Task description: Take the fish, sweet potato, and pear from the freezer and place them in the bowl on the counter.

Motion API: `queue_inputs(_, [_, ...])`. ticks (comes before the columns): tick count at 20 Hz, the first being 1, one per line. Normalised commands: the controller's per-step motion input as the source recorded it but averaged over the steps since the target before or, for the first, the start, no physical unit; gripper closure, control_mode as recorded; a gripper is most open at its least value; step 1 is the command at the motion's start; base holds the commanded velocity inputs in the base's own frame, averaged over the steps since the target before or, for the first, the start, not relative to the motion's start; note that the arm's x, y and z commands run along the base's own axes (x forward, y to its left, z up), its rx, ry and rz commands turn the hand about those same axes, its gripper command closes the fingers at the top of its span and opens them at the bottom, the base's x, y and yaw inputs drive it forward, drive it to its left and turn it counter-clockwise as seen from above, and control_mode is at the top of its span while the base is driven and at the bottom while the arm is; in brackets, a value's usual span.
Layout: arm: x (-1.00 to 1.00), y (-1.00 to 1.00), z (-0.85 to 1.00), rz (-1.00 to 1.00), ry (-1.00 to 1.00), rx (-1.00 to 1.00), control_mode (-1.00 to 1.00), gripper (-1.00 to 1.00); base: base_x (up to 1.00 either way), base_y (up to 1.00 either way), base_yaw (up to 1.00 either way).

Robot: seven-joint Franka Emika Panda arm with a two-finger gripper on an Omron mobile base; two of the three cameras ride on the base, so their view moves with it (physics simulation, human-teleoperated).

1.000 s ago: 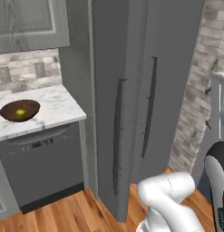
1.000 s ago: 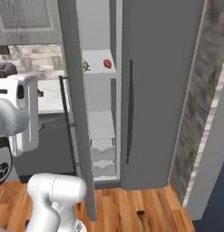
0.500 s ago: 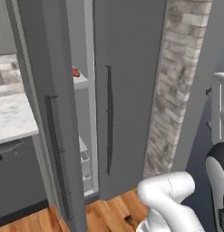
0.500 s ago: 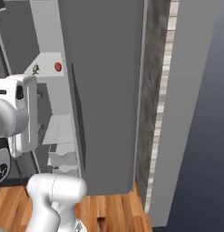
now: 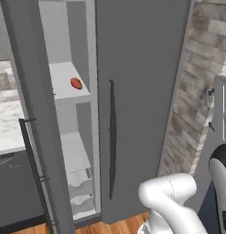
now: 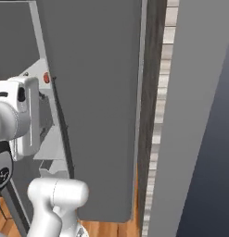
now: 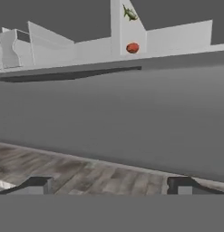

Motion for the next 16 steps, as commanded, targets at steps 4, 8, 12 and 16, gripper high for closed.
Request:
queue_inputs(4, [0.00, 0.00, 0.00, 0.00, 0.00, 0.00, 1.00, -1.00, 0.53, -0.04, 0.45])
queue_inputs(8, [0.00, 0.00, 0.00, 0.00, 0.00, 0.00, 1.00, -1.00, 0.49, -0.26, 0.43])
queue_inputs(12, [0.00, 0.00, 0.00, 0.00, 0.00, 0.00, 1.00, -1.00, 0.42, 0.01, 0.35])
queue_inputs(16, [0.00, 0.00, 0.00, 0.00, 0.00, 0.00, 1.00, -1.00, 0.33, 0.15, 0.38])
